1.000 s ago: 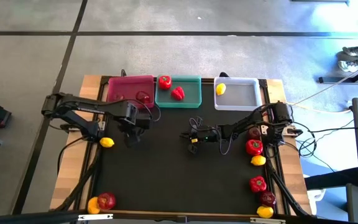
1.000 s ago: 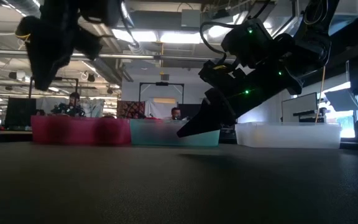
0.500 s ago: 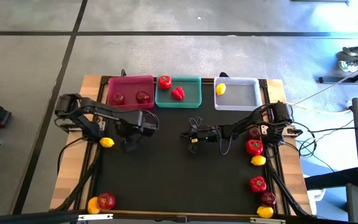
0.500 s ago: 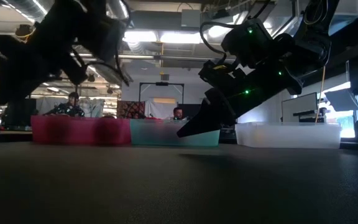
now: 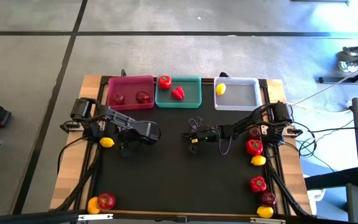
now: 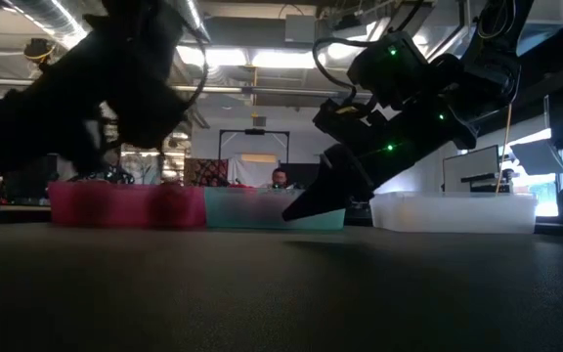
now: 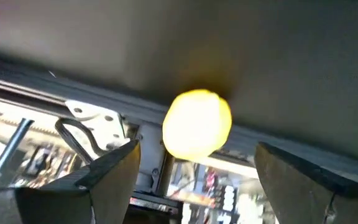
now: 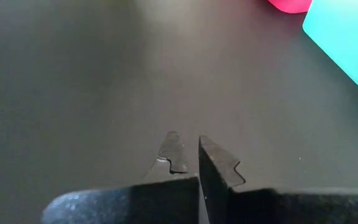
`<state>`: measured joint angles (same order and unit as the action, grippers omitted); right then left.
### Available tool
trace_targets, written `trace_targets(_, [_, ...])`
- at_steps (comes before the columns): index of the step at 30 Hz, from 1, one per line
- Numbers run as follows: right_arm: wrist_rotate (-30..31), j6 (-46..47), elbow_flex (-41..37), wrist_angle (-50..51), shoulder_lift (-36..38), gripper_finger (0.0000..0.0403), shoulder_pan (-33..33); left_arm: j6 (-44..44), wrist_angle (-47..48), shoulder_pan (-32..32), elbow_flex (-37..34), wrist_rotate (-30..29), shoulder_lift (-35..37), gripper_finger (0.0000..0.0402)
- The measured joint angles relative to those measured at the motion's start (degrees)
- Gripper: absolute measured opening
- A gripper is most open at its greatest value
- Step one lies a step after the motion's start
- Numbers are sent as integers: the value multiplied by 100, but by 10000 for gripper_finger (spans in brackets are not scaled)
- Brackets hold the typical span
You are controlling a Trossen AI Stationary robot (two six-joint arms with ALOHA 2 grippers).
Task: Sort produce into baskets
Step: Put the lemon into the white bin
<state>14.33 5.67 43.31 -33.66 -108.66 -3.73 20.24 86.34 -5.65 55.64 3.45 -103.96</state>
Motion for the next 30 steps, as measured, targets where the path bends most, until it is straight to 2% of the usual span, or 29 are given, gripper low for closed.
trace_targets(4, [0, 0, 0, 14, 0, 1, 0, -67, -57, -108, -467, 93, 2, 310])
trace_targets(11, [-1, 0, 0, 34, 0, 1, 0, -69, -684, -122, -1007, 91, 2, 310])
trace_targets(17, [-2, 0, 0, 34, 0, 1, 0, -94, -1126, -107, -1103, 79, -19, 304])
trace_targets(20, [-2, 0, 0, 34, 0, 1, 0, -145, -1142, -107, -1107, 67, -20, 274])
trace_targets(27, [-4, 0, 0, 35, 0, 1, 0, -424, -1095, -50, -1113, 72, -20, 171])
trace_targets(30, [-4, -10, 0, 34, 0, 1, 0, -478, -1072, -25, -1099, 69, 29, 161])
